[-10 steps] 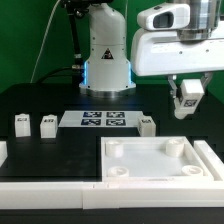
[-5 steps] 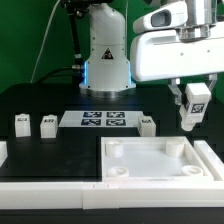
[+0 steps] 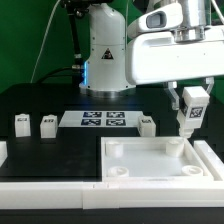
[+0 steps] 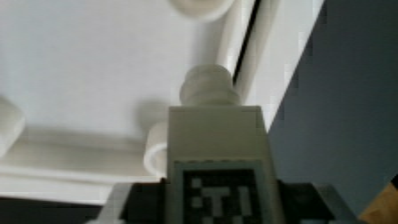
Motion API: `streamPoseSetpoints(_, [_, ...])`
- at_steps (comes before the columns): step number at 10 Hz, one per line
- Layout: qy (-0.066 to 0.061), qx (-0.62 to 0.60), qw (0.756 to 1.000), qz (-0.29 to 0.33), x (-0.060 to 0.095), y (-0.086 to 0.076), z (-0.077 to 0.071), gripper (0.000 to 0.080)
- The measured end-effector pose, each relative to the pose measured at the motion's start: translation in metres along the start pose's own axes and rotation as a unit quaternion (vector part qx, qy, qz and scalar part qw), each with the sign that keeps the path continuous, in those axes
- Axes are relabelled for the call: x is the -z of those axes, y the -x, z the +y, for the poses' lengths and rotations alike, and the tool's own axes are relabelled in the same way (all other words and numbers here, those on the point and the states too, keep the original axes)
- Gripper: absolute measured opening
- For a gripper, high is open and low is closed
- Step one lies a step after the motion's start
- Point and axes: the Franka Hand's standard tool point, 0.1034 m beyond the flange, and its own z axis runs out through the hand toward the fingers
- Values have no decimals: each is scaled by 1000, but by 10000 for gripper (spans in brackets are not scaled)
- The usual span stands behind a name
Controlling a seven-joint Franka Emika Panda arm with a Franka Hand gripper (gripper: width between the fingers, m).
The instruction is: Assemble one leg
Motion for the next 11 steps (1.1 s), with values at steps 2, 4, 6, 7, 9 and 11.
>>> streamPoseSetpoints(2, [5,14,1000,16,-10,1,9,290])
streamPoseSetpoints(4, [6,19,1000,21,-10,-5,10,290])
streamPoseSetpoints(6, [6,19,1000,20,-10,-5,10,290])
streamPoseSetpoints(7, [5,19,1000,20,-10,-4,10,290])
streamPoseSetpoints(9, [6,25,999,26,-18,1,9,290])
streamPoseSetpoints(11, [6,26,999,31,-28,-10,12,290])
